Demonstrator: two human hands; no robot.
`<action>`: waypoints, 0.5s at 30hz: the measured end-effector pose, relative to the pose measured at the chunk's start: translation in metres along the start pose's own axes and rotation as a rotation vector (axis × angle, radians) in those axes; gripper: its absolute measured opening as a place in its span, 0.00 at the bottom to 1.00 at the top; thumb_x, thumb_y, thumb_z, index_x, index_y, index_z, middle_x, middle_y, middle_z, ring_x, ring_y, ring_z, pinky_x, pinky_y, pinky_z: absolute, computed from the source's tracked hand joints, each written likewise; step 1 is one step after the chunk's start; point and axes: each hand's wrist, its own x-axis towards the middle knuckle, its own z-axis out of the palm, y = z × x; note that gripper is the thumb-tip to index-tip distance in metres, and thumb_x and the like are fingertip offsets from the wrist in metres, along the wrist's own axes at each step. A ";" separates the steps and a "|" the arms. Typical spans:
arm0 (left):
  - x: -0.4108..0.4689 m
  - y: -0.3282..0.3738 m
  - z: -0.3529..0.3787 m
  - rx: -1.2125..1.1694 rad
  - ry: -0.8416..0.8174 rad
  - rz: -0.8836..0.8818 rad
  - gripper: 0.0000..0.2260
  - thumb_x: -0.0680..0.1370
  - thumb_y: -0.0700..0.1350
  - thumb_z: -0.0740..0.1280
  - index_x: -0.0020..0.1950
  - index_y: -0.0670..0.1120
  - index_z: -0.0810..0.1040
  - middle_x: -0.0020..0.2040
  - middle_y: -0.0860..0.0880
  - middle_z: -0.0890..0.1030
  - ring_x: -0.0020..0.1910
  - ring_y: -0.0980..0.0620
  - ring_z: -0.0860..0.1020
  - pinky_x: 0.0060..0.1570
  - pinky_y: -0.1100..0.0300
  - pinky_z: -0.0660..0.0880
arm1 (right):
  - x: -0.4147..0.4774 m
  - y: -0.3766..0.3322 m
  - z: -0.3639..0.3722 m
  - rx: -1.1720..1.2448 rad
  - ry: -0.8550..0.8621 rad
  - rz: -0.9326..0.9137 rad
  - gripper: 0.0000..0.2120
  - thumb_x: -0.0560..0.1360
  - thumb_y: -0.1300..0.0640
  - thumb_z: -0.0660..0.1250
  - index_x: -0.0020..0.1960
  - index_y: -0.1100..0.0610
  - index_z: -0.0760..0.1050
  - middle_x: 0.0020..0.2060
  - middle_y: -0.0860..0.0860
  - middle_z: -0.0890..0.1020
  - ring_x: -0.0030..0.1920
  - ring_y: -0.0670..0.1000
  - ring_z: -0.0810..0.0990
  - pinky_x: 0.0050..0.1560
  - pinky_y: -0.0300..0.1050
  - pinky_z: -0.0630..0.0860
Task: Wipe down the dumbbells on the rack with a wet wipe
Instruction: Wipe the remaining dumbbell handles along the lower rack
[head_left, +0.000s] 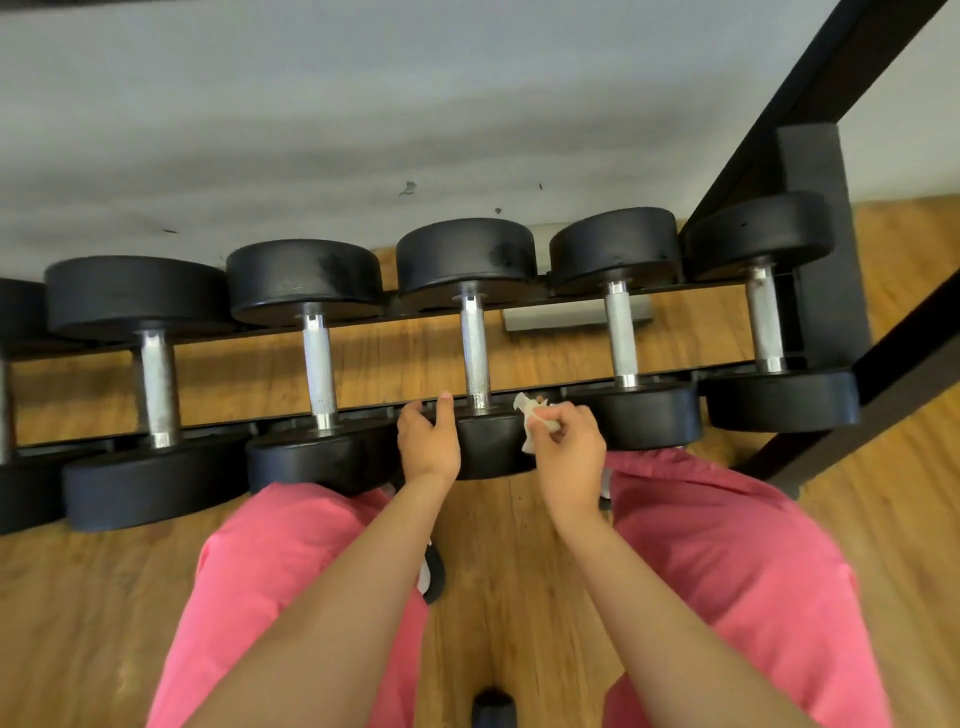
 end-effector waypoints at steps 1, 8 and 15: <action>-0.004 0.001 -0.001 0.013 0.002 0.006 0.27 0.82 0.57 0.59 0.75 0.42 0.63 0.73 0.44 0.67 0.71 0.45 0.67 0.69 0.52 0.64 | -0.009 0.000 0.001 -0.005 0.003 -0.010 0.03 0.74 0.65 0.69 0.42 0.60 0.79 0.41 0.49 0.74 0.40 0.48 0.76 0.41 0.36 0.68; -0.031 0.017 -0.017 0.168 -0.077 0.103 0.28 0.82 0.54 0.59 0.77 0.41 0.59 0.76 0.41 0.64 0.73 0.42 0.65 0.72 0.48 0.64 | -0.034 -0.012 -0.013 -0.066 -0.407 -0.085 0.03 0.72 0.64 0.71 0.41 0.58 0.81 0.40 0.48 0.76 0.40 0.40 0.74 0.44 0.32 0.69; -0.050 0.064 -0.028 0.297 -0.140 0.320 0.24 0.83 0.49 0.59 0.77 0.42 0.60 0.77 0.43 0.62 0.75 0.45 0.62 0.73 0.51 0.59 | -0.002 -0.036 -0.068 -0.003 -0.248 -0.073 0.07 0.73 0.65 0.70 0.43 0.54 0.80 0.44 0.50 0.81 0.46 0.45 0.79 0.45 0.28 0.70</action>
